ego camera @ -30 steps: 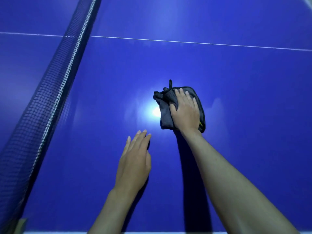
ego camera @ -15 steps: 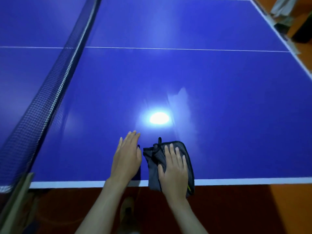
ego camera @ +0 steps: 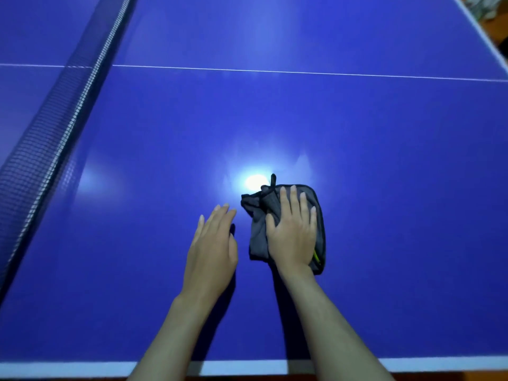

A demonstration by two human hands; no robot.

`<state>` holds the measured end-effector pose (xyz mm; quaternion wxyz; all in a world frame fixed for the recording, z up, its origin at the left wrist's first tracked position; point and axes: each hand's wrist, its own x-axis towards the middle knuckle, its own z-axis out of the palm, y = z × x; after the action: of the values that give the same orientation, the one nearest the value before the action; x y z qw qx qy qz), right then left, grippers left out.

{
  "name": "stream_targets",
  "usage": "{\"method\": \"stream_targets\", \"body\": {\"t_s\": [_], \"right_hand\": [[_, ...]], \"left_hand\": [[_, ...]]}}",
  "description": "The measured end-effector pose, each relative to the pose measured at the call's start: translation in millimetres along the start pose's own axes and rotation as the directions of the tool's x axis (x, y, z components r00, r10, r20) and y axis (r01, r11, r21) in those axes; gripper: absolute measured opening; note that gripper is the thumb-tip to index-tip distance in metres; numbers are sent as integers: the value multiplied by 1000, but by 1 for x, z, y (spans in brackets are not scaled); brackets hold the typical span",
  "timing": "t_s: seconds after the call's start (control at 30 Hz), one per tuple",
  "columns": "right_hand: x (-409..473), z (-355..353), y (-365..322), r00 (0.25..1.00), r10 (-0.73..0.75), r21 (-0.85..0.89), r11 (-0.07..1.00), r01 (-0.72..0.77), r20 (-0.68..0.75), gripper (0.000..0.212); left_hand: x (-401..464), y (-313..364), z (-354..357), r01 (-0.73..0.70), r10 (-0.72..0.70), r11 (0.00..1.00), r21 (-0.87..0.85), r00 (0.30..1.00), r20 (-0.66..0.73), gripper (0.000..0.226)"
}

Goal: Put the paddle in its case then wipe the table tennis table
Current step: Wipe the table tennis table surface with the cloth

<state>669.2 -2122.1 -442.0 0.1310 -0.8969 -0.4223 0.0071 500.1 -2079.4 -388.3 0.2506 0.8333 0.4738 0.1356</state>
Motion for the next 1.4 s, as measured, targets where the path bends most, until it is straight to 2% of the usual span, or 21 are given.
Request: {"method": "stream_targets", "body": {"t_s": [0.33,0.53,0.77,1.17,1.4], "right_hand": [[152,10,-3,1000,6,20,1000,-6,-20,76],[163,11,6,997,-76,30,997,75,24,64],[68,-5,30,996,-84,63,995,83,17,61],[-144,-36,82,993,-67,43,997,63,102,69],[-211,-41,95,991,-40,28,999,36,130,71]], "left_hand": [[68,3,15,-89,88,996,23,996,30,54],[73,2,17,-112,110,993,41,993,50,55],[25,3,20,-96,90,993,62,991,100,54],[-84,18,13,-94,87,993,74,992,88,52],[-117,16,2,-54,46,997,59,991,126,51]]}}
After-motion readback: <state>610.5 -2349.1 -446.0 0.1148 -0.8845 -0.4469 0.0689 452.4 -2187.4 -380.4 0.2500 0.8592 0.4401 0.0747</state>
